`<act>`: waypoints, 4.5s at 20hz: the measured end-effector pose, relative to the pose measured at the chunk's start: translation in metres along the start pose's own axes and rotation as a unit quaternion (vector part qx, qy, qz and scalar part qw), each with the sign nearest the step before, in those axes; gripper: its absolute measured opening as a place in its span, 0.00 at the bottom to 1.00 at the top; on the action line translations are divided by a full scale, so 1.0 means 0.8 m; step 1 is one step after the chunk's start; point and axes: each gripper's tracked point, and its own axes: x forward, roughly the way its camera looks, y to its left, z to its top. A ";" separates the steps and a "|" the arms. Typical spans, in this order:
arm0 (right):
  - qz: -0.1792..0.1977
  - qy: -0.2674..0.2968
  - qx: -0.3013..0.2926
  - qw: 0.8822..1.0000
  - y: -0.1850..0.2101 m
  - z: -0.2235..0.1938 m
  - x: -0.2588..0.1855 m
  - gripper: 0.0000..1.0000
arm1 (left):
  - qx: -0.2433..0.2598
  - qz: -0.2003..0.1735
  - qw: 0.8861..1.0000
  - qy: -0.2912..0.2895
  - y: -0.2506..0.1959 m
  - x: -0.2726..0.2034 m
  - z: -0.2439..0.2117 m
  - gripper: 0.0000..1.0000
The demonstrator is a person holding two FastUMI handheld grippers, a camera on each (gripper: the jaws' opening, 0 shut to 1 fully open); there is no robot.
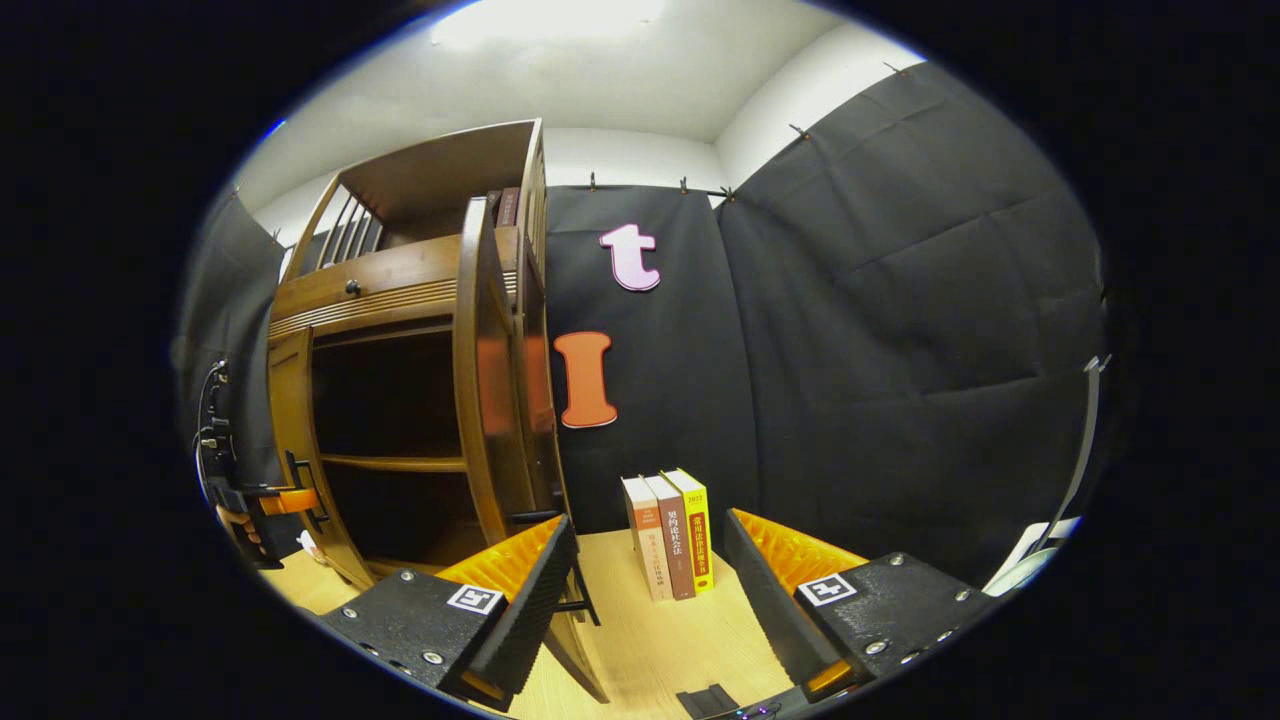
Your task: Open the right door of the double-door shoe cabinet with the right hand, and open the left door with the left hand.
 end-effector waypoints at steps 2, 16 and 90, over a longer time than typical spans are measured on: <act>0.005 -0.003 -0.001 1.000 0.009 0.003 -0.004 0.92 | 0.003 -0.001 1.000 0.001 0.003 -0.014 0.000 0.24; 0.040 -0.008 -0.002 0.999 0.060 0.016 -0.027 0.99 | 0.012 0.007 1.000 -0.002 0.046 -0.098 -0.001 0.23; 0.165 -0.013 -0.029 0.986 0.291 0.072 -0.025 0.92 | 0.002 0.147 0.987 -0.061 0.214 -0.307 0.169 0.70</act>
